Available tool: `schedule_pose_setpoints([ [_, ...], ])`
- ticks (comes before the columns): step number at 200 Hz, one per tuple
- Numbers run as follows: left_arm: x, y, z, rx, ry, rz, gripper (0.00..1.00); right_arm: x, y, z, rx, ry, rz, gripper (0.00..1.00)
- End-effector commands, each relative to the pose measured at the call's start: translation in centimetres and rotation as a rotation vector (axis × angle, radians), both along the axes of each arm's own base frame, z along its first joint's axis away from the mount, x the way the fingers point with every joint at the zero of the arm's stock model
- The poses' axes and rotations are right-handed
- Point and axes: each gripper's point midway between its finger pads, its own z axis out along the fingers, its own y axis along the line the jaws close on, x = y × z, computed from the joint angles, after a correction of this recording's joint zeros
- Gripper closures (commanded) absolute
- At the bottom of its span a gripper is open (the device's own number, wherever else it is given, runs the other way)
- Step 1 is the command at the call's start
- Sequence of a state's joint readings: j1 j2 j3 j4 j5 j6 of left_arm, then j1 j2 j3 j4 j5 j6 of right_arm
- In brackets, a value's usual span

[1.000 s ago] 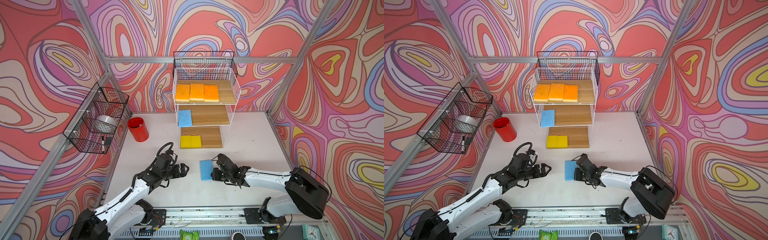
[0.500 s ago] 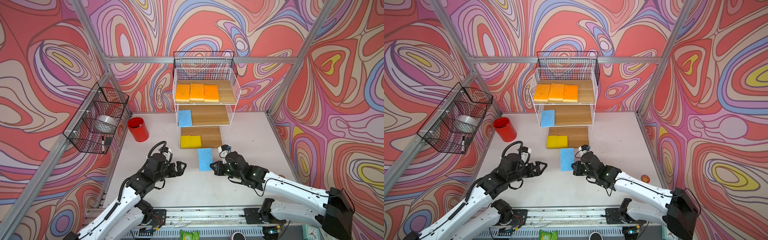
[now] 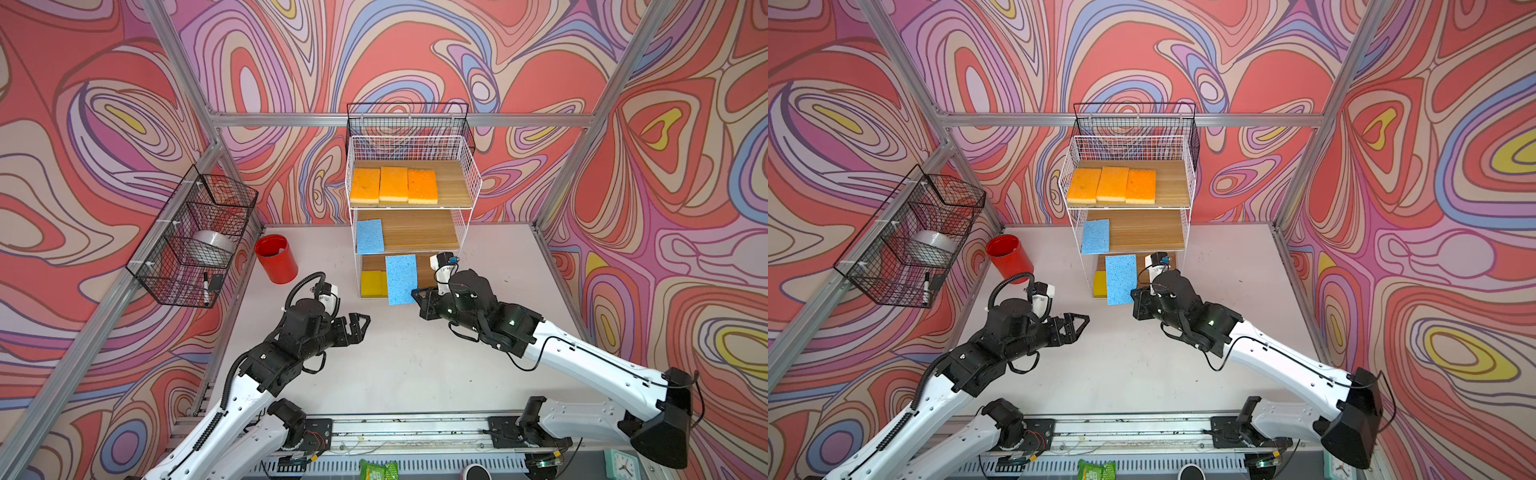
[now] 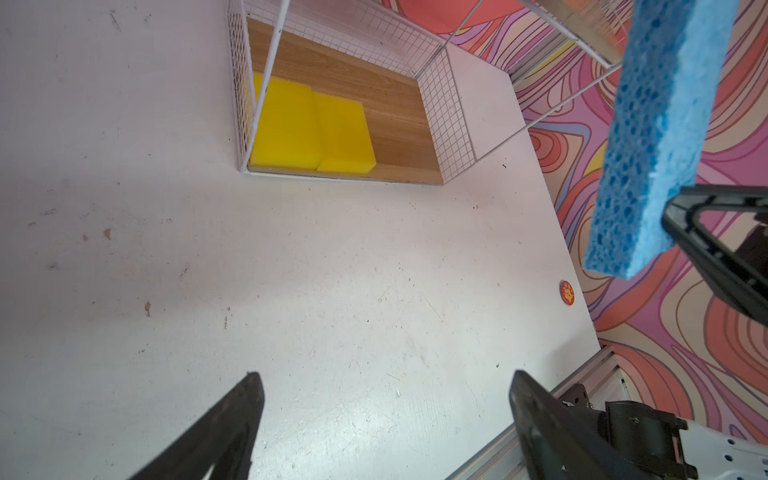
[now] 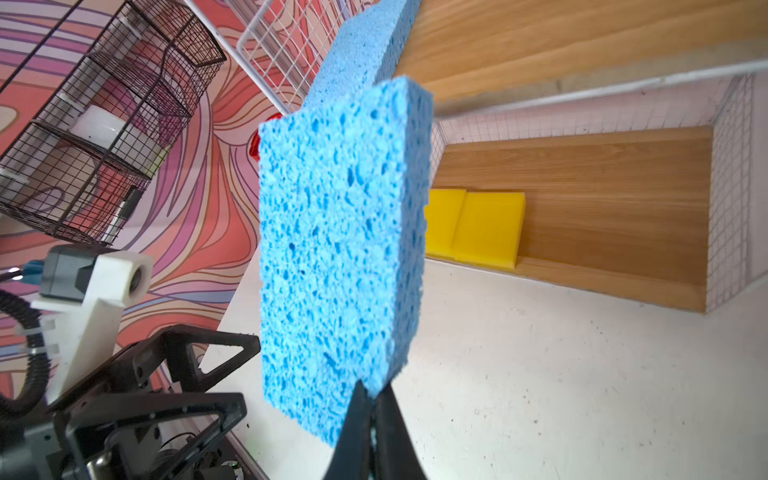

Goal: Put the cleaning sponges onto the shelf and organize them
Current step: 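Carry the blue sponge with the right gripper onto the middle tier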

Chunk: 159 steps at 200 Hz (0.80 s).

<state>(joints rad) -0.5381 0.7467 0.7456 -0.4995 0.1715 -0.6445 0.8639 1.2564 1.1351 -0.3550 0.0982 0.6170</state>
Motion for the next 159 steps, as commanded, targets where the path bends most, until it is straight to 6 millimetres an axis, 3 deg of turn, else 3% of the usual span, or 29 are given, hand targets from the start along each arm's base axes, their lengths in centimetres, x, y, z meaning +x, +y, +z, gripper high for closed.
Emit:
schedule_pose_setpoints([
  [1,0.2,0.1,1.0,0.037,-0.02,-0.012,0.06,1.9,-0.4,0.3,-0.048,-0.013,-0.02,1.0],
  [55,1.0,-0.4,1.8,0.053,-0.042,-0.032,0.06,5.4,-0.1,1.5,0.016,-0.024,-0.015,1.0],
  [159,1.4,-1.0,1.6,0.064,-0.043,-0.06,0.05,8.3,0.7,1.8,0.172,0.023,0.054,1.0],
])
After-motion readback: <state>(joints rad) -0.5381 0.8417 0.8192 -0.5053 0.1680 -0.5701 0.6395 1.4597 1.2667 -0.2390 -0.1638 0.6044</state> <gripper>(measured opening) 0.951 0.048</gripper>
